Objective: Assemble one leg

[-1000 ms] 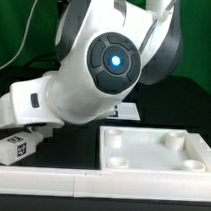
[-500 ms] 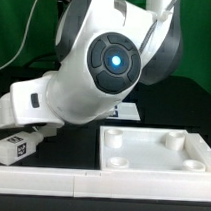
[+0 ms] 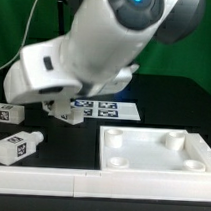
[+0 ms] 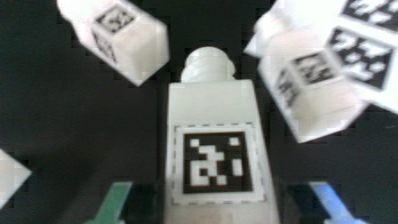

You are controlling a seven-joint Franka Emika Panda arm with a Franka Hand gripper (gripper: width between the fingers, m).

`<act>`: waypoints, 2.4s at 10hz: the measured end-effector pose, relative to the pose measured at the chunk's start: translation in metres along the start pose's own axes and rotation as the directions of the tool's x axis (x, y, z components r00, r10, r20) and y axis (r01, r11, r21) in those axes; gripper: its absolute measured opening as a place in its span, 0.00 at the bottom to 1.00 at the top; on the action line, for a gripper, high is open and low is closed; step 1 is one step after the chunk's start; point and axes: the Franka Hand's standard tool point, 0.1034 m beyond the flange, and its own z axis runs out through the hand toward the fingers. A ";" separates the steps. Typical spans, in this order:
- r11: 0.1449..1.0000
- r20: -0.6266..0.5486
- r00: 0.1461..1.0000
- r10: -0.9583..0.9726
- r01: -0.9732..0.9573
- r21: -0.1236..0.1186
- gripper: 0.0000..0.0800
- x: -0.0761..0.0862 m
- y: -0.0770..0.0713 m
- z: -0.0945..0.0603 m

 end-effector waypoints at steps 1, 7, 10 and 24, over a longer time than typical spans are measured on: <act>1.000 -0.045 0.999 -0.002 0.001 -0.012 0.36 -0.004 -0.001 -0.020; 0.992 -0.439 0.890 0.124 -0.107 0.064 0.36 0.014 -0.042 -0.079; 0.990 -0.607 0.783 0.137 -0.132 0.053 0.36 0.023 -0.047 -0.105; 0.960 -0.960 0.192 0.205 -0.232 0.159 0.36 0.068 -0.096 -0.156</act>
Offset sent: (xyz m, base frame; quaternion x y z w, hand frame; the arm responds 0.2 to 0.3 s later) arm 0.0000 0.0000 0.0000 0.0000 0.1938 0.0000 0.9810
